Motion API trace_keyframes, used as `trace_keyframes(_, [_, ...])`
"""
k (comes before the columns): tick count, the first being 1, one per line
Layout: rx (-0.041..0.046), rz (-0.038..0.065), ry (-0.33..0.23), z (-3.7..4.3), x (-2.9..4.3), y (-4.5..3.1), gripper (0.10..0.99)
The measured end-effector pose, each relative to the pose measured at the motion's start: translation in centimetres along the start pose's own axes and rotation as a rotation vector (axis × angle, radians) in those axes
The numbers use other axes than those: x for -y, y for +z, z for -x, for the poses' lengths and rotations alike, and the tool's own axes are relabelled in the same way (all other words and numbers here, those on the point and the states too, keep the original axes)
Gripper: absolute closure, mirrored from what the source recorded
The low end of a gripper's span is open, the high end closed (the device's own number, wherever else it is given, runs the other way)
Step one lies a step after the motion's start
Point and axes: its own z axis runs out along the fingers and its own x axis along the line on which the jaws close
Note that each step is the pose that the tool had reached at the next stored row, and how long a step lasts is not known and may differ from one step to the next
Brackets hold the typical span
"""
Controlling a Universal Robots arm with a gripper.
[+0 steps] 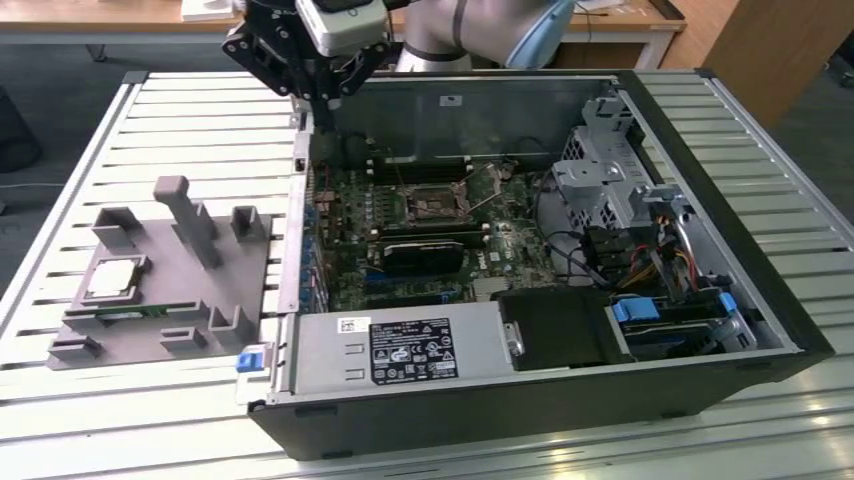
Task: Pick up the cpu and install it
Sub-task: 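Reach for the cpu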
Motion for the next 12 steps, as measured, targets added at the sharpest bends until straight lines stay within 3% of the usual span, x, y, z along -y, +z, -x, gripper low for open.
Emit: trace_keyframes(12, [0.0000,0.000,0.000,-1.92,0.14,-0.05,0.980])
